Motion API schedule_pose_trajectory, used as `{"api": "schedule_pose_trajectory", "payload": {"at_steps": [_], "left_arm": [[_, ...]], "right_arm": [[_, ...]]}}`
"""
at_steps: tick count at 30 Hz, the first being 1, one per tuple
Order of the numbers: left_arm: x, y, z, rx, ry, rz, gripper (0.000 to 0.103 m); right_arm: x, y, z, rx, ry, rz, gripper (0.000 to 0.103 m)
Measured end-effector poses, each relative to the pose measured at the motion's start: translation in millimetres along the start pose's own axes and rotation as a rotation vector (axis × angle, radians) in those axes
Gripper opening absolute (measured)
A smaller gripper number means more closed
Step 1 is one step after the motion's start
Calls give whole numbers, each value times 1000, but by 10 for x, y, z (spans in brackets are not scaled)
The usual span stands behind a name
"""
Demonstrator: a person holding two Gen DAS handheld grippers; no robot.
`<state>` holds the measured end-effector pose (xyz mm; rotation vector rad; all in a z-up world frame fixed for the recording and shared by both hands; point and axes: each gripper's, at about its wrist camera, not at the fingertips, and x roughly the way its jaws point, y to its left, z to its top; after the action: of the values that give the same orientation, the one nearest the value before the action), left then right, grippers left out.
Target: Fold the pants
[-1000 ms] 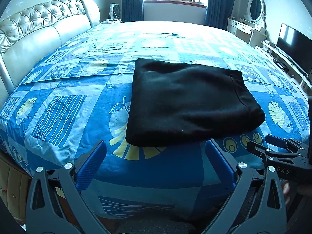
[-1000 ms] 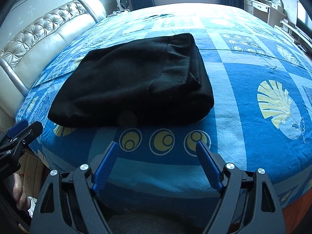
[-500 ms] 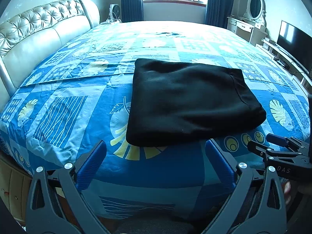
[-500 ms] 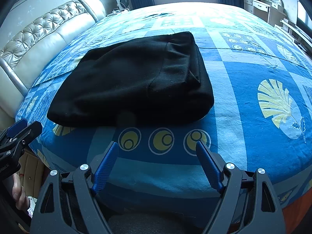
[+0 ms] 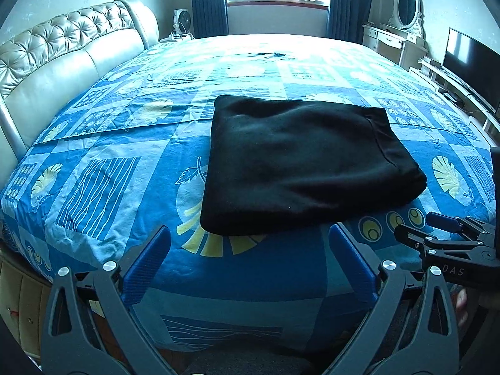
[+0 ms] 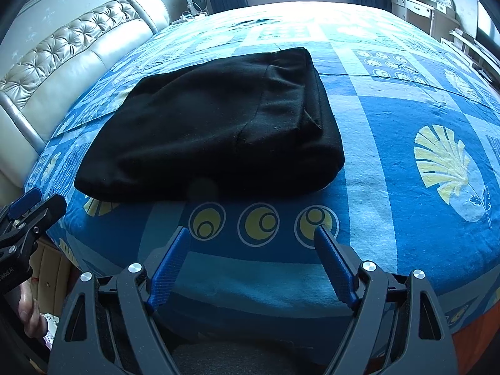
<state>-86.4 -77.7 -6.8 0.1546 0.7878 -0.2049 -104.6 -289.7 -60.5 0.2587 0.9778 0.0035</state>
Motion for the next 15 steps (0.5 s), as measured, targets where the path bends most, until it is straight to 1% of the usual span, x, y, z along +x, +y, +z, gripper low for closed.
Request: {"api": "schedule_pose_trajectory", "payload": {"at_steps": [5,8,9,10,11,13,15], "left_arm": [[-5,7,22,-17,2,-13,101],[-18,8,49,-32,0,17,101],[-48,18,57,-42,-19,16,101],[-97,26,70,-53,-45,7,101],[-128,28,92,-54,-50,-7,101],[-170,69,170,-60,-40,-40,101],[-191,212,294,-78,-47,-54,101]], "right_arm": [[15,-1,-14,4,8,3,80],[32,-7,-24,7,13,8,80],[44,-14,-24,8,17,10,80],[55,-22,-21,10,21,13,80],[59,-27,-22,13,26,15,80],[19,-42,1,26,20,28,80],[-85,-57,103,31,5,60,80]]}}
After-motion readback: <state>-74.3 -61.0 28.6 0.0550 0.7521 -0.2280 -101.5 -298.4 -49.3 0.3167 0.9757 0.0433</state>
